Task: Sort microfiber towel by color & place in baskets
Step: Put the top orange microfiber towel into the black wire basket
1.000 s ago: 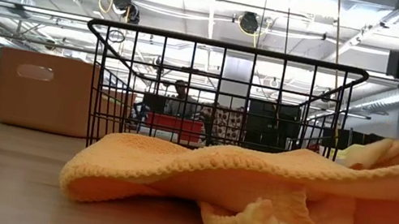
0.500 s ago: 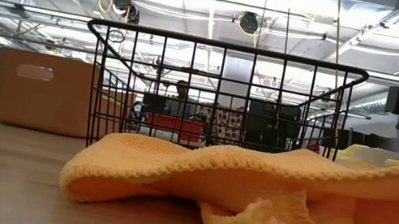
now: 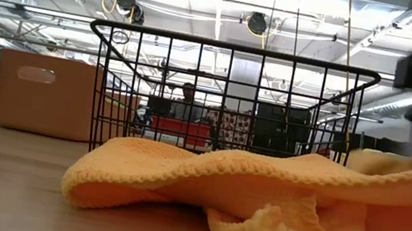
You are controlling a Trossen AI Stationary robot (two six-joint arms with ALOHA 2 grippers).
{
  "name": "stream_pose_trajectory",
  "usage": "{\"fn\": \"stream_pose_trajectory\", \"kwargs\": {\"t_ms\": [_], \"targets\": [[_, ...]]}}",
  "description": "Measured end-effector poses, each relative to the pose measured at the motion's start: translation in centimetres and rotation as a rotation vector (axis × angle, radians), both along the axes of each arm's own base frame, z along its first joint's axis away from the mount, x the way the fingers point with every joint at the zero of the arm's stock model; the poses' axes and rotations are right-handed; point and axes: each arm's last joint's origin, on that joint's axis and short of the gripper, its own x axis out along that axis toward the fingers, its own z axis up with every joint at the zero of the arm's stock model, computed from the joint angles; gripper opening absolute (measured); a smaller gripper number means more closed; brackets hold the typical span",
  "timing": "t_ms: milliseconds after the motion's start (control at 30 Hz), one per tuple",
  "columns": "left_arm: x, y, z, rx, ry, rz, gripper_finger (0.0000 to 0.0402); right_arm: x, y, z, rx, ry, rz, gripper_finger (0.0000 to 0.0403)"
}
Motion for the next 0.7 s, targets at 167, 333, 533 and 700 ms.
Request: {"fn": "stream_pose_trajectory", "kwargs": {"t_ms": [167, 333, 533, 700], "targets": [[0.0, 0.0, 0.0, 0.000, 0.000, 0.000, 0.0015, 1.0, 1.6, 3.8, -0.004, -0.020, 0.023, 0.0003], [0.0, 0.0, 0.0, 0.000, 0.000, 0.000, 0.0015, 1.2, 3.8, 8.6, 0.028, -0.065, 0.059, 0.0002], [0.0, 0.0, 0.0, 0.000, 0.000, 0.000, 0.0015, 0.7, 6.7, 13.8, 0.063, -0.240, 0.133, 0.0001], [0.0, 0.0, 0.1, -0.006, -0.008, 0.001, 0.0015, 0.1, 8.1, 16.5, 0.011, -0.403, 0.186, 0.0001]]}}
